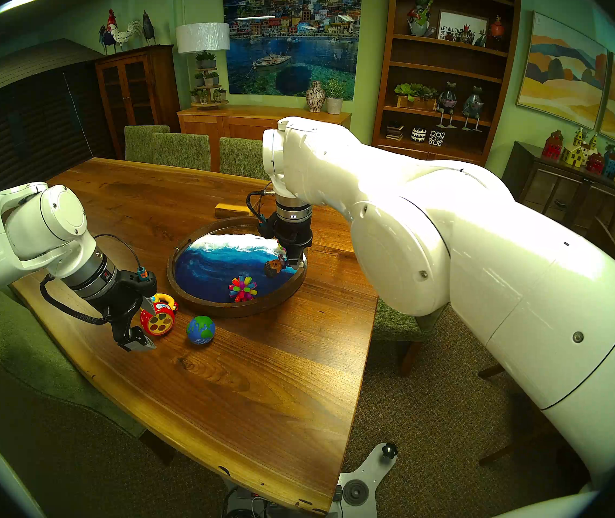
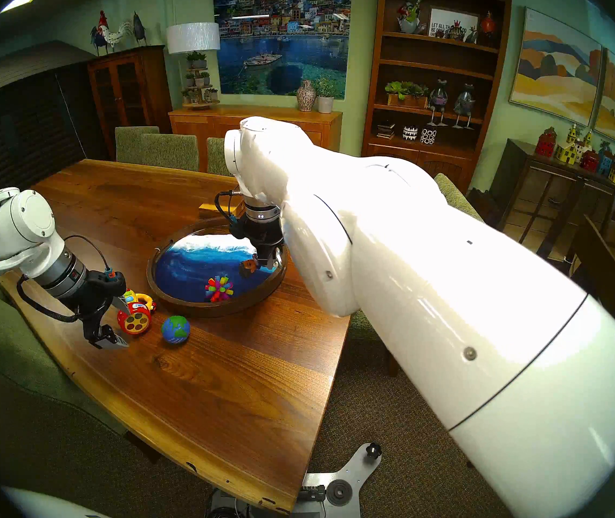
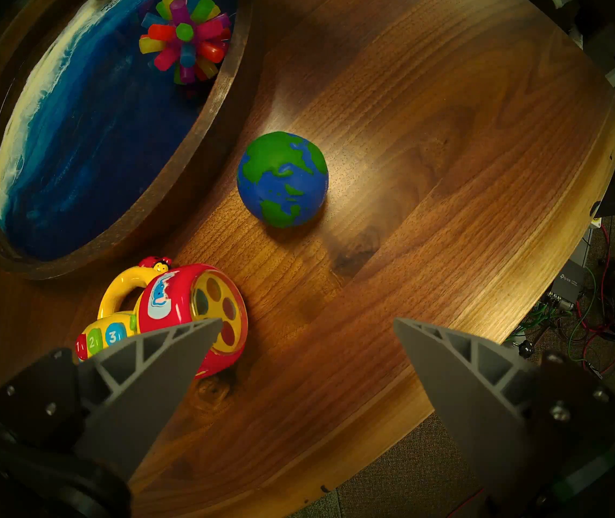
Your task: Put toys in center tray
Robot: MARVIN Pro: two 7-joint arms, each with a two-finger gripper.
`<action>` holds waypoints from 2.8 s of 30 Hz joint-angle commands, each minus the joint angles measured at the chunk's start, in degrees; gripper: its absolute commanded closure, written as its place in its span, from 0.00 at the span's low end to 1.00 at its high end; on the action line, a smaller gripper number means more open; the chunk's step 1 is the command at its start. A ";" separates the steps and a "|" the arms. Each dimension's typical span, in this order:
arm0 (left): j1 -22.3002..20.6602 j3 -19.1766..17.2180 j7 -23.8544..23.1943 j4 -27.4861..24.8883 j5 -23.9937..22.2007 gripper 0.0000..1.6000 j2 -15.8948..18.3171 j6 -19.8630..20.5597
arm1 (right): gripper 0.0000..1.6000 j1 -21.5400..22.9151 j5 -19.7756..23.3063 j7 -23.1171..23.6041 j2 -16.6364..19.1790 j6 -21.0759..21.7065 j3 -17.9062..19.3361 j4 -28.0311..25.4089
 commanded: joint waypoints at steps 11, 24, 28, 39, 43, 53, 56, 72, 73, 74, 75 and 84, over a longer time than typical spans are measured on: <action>-0.87 -0.81 0.19 0.11 0.00 0.00 -0.27 -0.12 | 1.00 0.26 2.45 -6.16 0.04 2.05 2.45 1.58; -0.67 -0.57 0.28 0.14 0.00 0.00 -0.30 -0.25 | 1.00 -2.33 4.52 -9.61 0.04 2.31 4.69 1.60; -0.64 -0.51 0.32 0.14 -0.01 0.00 -0.31 -0.29 | 1.00 -2.86 5.04 -10.46 0.04 2.30 5.29 1.60; -0.58 -0.44 0.47 0.17 -0.03 0.00 -0.33 -0.42 | 0.65 -3.87 6.32 -12.85 0.04 2.48 6.64 1.61; -0.58 -0.43 0.52 0.18 -0.03 0.00 -0.34 -0.46 | 0.38 -4.15 6.69 -13.74 0.04 2.50 7.04 1.61; -0.63 -0.48 0.64 0.19 -0.06 0.00 -0.36 -0.54 | 0.05 -3.98 7.43 -15.44 0.04 2.54 7.69 1.61; -0.68 -0.53 0.67 0.20 -0.08 0.00 -0.37 -0.56 | 0.04 -3.13 7.58 -15.71 0.04 2.56 7.78 1.61; -0.98 -0.81 0.69 0.19 -0.17 0.00 -0.35 -0.50 | 0.08 1.73 6.08 -10.56 2.18 4.26 5.45 1.01; -1.00 -0.83 0.67 0.19 -0.18 0.00 -0.34 -0.49 | 0.09 2.13 5.88 -9.64 2.39 4.53 5.20 0.79; -1.02 -0.85 0.66 0.19 -0.18 0.00 -0.34 -0.47 | 0.09 2.53 5.64 -8.58 2.55 4.77 4.91 0.59; -1.04 -0.86 0.65 0.18 -0.19 0.00 -0.33 -0.45 | 0.09 3.07 5.46 -7.31 2.79 5.04 4.67 0.34; -1.19 -0.94 0.53 0.13 -0.21 0.00 -0.28 -0.28 | 0.06 6.00 4.51 2.79 4.67 6.09 3.37 -1.49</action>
